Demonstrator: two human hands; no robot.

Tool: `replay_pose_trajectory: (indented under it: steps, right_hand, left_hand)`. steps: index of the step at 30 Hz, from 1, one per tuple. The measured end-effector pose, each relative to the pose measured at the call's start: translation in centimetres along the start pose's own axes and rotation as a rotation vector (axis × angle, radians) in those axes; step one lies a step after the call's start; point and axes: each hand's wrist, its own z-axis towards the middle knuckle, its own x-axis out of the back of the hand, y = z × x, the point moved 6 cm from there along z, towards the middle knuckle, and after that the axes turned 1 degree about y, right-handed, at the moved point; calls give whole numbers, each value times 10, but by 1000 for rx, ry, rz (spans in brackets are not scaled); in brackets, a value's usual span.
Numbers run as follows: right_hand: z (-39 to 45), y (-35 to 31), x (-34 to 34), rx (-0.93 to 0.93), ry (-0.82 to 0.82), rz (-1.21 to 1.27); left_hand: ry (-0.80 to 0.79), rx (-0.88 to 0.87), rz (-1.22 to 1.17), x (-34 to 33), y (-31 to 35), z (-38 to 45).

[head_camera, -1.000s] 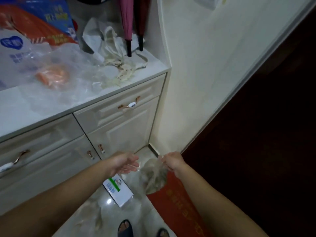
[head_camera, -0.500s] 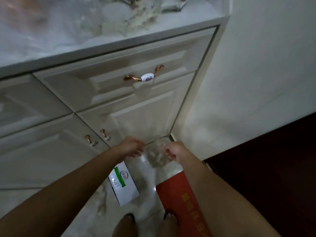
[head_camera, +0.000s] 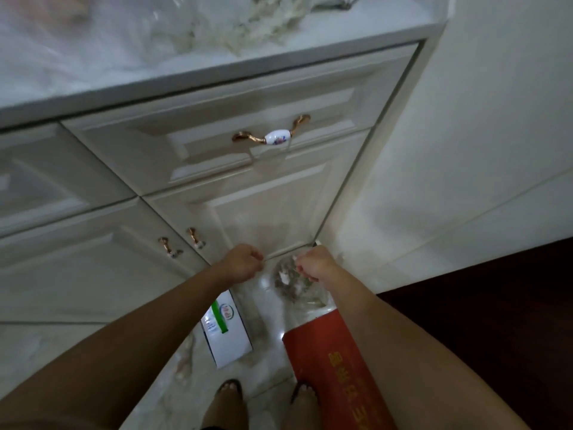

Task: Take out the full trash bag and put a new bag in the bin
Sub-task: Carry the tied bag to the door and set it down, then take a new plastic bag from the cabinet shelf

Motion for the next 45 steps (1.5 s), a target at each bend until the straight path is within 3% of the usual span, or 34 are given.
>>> replay_pose_trajectory:
  steps: [10, 13, 19, 25, 32, 37, 45]
  right_hand:
    - [-154, -96, 65, 310, -53, -544]
    - [-207, -126, 79, 436, -70, -692]
    - [-312, -181, 99, 699, -61, -951]
    - [-425, -229, 78, 970, -67, -1104]
    - [-543, -259, -4, 1203, -98, -1223]
    - [-624, -271, -96, 1352, -130, -1285]
    - [-731, -262, -264, 1482, -251, -1320]
  left_hand:
    - [17, -220, 470, 81, 90, -130]
    - [40, -248, 503, 108, 112, -175]
    - [246, -310, 561, 156, 139, -278]
    - [384, -234, 687, 201, 129, -404]
    - [438, -111, 599, 245, 62, -539]
    - [573, -37, 408, 278, -36, -629]
    - [695, 202, 397, 304, -195, -767]
